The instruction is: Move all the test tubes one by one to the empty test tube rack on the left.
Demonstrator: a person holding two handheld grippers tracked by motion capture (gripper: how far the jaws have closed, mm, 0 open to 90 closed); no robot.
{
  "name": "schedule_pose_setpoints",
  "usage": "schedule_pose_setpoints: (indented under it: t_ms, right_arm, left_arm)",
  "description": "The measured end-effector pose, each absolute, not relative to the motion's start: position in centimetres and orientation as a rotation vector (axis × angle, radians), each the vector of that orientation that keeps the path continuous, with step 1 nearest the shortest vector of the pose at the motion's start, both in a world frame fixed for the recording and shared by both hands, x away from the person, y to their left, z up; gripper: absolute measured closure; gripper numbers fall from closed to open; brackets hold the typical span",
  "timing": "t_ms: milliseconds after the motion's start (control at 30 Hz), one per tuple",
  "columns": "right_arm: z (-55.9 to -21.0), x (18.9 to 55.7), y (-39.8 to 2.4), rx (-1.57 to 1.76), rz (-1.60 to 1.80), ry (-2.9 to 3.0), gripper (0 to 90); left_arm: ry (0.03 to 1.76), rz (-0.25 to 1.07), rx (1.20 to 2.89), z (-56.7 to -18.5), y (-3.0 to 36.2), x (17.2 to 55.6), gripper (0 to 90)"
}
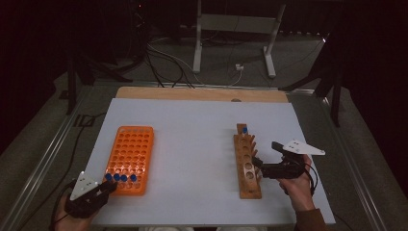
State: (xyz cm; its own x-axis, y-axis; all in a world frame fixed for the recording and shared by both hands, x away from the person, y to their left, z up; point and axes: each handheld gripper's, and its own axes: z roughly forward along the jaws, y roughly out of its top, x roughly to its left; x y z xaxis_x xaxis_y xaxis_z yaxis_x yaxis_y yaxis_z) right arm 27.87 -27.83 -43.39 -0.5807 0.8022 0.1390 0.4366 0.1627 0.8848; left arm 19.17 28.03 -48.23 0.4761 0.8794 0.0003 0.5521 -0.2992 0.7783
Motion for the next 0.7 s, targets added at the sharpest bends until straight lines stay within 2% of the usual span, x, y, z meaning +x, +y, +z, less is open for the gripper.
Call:
schedule_pose_setpoints:
  t_ms: [67,233,700]
  right_arm:
    - [-43.4,27.9,-27.8,1.178,1.389,2.085,0.1]
    - [-43.4,27.9,-27.8,1.180,1.389,2.084,0.1]
    - [-43.3,28.0,-27.8,1.179,1.391,2.084,0.1]
  left_arm:
    - [1.188,0.556,1.977,-48.2,28.2,19.2,77.3]
    - [1.180,0.547,1.959,-47.9,28.4,19.0,68.7]
    - [1.044,0.549,1.861,-45.2,28.8,17.9,49.8]
